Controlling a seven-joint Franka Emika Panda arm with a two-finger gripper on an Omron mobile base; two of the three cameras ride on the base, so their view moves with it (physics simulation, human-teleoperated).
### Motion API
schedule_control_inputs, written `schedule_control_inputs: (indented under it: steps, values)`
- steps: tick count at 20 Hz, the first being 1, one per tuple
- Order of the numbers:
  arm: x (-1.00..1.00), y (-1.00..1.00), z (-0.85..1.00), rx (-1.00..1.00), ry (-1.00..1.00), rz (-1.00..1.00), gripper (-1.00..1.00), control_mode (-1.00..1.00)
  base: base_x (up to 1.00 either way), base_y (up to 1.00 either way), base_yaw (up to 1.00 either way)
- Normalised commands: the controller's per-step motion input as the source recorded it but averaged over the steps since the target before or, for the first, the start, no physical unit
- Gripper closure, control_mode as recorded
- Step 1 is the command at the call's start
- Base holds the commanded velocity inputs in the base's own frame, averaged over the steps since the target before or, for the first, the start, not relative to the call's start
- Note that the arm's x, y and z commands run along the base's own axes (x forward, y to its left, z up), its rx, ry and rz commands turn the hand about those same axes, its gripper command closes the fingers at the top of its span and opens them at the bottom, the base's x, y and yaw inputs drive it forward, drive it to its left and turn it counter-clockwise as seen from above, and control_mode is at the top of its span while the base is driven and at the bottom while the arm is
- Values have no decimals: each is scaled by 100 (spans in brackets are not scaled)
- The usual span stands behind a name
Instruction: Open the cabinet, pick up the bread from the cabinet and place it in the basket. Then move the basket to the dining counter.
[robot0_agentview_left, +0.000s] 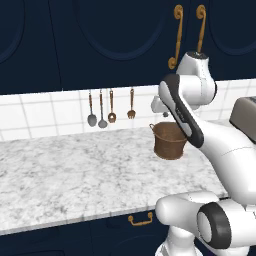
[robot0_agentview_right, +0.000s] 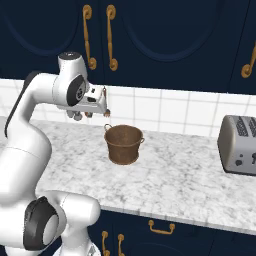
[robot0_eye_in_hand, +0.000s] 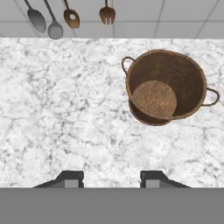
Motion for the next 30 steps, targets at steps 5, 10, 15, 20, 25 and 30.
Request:
schedule_control_inputs:
  steps: [5, 10, 15, 20, 25, 30]
  values:
    - [-13, -2, 5, 0, -21, -2, -100, -100, 0, 0, 0]
    - [-15, 0, 72, 0, -49, -7, -100, -100, 0, 0, 0]
    - [0, -1, 99, 0, -49, -14, -100, -100, 0, 0, 0]
    - [3, 0, 93, 0, -37, -7, -100, -100, 0, 0, 0]
    - [47, 0, 57, 0, -15, -1, -100, -100, 0, 0, 0]
    - [41, 0, 12, 0, 0, 0, -100, -100, 0, 0, 0]
